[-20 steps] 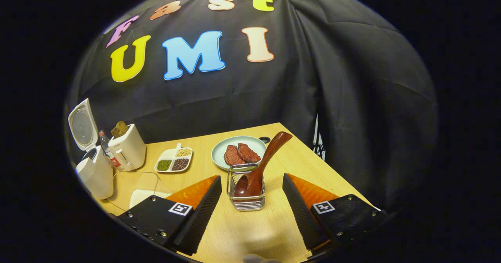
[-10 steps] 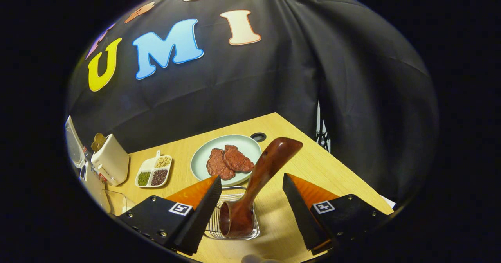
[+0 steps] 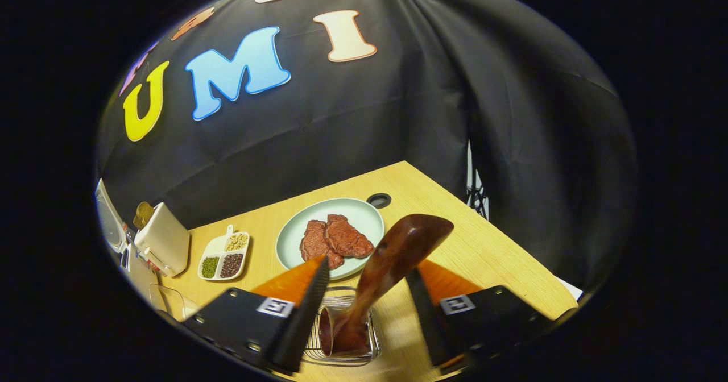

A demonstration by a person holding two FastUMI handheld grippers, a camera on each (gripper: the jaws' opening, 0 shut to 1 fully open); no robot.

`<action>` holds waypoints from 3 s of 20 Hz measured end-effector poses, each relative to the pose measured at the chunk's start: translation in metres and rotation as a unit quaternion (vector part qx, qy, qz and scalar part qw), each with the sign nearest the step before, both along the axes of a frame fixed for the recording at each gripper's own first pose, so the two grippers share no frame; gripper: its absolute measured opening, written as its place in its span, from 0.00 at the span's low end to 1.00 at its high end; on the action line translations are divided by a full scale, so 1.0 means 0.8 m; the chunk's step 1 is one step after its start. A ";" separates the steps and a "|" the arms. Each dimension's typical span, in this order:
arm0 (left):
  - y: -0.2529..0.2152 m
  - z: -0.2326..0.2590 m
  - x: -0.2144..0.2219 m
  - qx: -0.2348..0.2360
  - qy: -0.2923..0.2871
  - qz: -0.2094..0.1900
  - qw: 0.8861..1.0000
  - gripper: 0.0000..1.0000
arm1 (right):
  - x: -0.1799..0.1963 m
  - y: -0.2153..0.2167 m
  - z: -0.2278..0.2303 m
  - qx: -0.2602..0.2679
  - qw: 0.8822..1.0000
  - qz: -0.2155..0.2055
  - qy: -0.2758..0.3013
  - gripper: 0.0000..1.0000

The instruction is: Close the left gripper, press the button to open the rice cooker; take a wooden spoon from the chopstick holder with the right hand, scoop a spoonful of rice and pour it into the rice cooker, then put the wooden spoon back into the chopstick holder.

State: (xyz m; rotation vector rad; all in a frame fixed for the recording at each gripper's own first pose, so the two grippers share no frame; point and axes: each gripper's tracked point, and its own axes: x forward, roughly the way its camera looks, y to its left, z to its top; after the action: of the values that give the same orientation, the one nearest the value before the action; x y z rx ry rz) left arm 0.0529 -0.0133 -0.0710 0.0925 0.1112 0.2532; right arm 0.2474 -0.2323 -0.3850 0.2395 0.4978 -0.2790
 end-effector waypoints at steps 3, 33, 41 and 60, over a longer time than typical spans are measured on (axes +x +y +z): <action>0.002 0.004 0.002 0.005 -0.001 0.000 1.000 1.00 | -0.001 0.012 0.007 0.021 1.000 0.007 -0.004 0.26; 0.129 -0.013 -0.046 -0.014 -0.019 0.006 1.000 0.98 | -0.053 0.313 0.256 -0.050 0.974 0.186 -0.118 0.16; 0.168 -0.025 -0.065 -0.016 -0.006 0.020 1.000 1.00 | -0.068 0.429 0.139 -0.149 0.950 0.267 -0.071 0.17; 0.196 -0.037 -0.067 0.002 0.007 0.037 0.999 0.98 | -0.062 0.447 -0.015 -0.348 0.883 0.316 -0.004 0.17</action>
State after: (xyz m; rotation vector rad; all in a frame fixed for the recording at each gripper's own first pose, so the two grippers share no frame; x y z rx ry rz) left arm -0.0010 0.1437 -0.1006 0.0943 0.1283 0.3263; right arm 0.1977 0.1256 -0.3970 -0.6235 0.4145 0.1953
